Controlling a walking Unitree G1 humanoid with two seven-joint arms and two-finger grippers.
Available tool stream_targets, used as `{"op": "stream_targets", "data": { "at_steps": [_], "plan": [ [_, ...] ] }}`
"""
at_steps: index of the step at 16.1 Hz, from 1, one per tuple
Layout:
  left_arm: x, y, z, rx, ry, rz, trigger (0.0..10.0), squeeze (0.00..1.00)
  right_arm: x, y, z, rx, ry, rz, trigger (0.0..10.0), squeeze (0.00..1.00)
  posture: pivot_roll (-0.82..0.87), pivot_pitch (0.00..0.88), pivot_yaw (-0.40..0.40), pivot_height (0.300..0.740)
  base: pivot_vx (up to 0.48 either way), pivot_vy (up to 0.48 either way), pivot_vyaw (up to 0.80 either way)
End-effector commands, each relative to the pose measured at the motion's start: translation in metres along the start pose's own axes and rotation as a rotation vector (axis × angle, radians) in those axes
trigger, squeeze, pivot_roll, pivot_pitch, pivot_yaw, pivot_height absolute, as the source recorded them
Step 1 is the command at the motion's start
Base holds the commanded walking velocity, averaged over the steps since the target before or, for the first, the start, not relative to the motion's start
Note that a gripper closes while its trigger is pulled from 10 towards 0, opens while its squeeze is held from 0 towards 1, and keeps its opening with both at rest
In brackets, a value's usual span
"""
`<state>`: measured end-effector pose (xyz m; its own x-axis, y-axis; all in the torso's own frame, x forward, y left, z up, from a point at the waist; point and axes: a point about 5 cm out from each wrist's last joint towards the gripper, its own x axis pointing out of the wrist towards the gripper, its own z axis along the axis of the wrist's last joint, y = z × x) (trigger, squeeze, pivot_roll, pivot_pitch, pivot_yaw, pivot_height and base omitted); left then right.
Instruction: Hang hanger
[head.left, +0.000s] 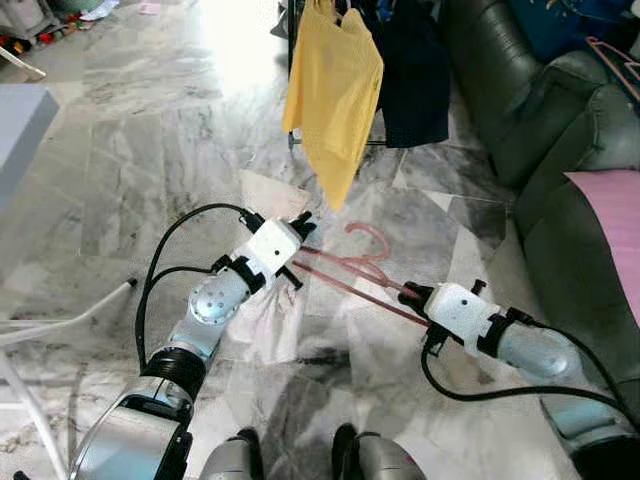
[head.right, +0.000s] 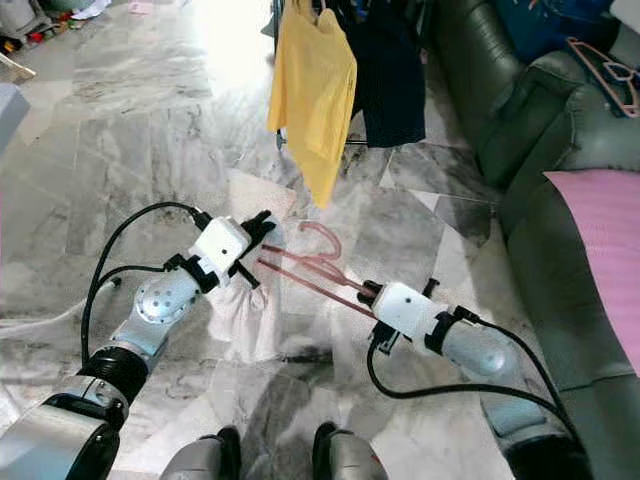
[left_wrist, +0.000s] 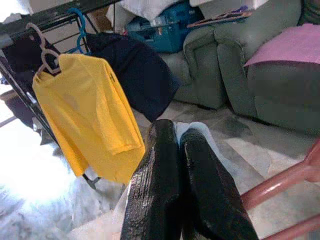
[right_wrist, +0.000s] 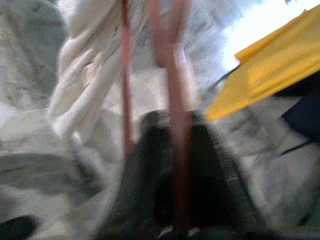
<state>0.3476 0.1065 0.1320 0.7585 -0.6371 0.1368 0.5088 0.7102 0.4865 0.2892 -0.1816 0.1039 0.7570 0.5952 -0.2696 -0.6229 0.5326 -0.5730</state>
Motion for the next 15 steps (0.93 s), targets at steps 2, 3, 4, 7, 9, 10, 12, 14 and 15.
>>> {"op": "stream_targets", "data": {
  "at_steps": [2, 3, 4, 7, 9, 10, 12, 14, 15],
  "plan": [
    [-0.002, -0.001, -0.001, -0.046, -0.007, 0.034, 10.0, 0.00, 0.008, 0.000, 0.000, 0.055, -0.014, -0.114, 10.0, 0.00, -0.19, 0.200, -0.010, 0.740, 0.000, 0.000, 0.00],
    [-0.004, -0.001, -0.002, -0.064, -0.003, 0.041, 10.0, 0.00, 0.009, -0.001, 0.000, 0.068, -0.017, -0.142, 10.0, 0.00, -0.19, 0.199, -0.009, 0.740, 0.000, 0.000, 0.00],
    [-0.005, -0.003, -0.002, -0.090, -0.016, 0.032, 10.0, 0.00, 0.011, -0.003, 0.001, 0.097, -0.030, -0.171, 10.0, 0.00, -0.19, 0.199, -0.009, 0.740, 0.000, 0.000, 0.00],
    [-0.003, -0.013, 0.004, -0.147, -0.067, -0.037, 10.0, 0.00, 0.014, -0.002, 0.006, 0.117, -0.067, -0.152, 10.0, 0.00, -0.19, 0.200, -0.010, 0.740, 0.000, 0.000, 0.00],
    [-0.001, -0.020, 0.008, -0.153, -0.092, -0.092, 10.0, 0.00, 0.019, 0.001, 0.014, 0.125, -0.119, -0.107, 10.0, 0.00, -0.19, 0.200, -0.010, 0.740, 0.000, 0.000, 0.00],
    [0.002, -0.023, 0.012, -0.159, -0.107, -0.116, 10.0, 0.00, 0.021, 0.005, 0.021, 0.143, -0.168, -0.071, 10.0, 0.00, -0.19, 0.200, -0.010, 0.740, 0.000, 0.000, 0.00],
    [0.007, -0.021, 0.020, -0.169, -0.126, -0.124, 10.0, 0.00, 0.020, 0.010, 0.023, 0.153, -0.180, -0.044, 10.0, 0.00, -0.19, 0.201, -0.008, 0.740, 0.000, 0.000, 0.00],
    [0.008, -0.010, 0.022, -0.168, -0.129, -0.092, 10.0, 0.00, 0.015, 0.018, 0.017, 0.167, -0.153, 0.016, 10.0, 0.00, -0.19, 0.200, -0.004, 0.740, 0.000, 0.000, 0.00],
    [0.010, -0.003, 0.023, -0.186, -0.130, -0.069, 10.0, 0.00, 0.013, 0.022, 0.013, 0.184, -0.139, 0.053, 10.0, 0.00, -0.19, 0.200, -0.005, 0.740, 0.000, 0.000, 0.00]
  ]
}}
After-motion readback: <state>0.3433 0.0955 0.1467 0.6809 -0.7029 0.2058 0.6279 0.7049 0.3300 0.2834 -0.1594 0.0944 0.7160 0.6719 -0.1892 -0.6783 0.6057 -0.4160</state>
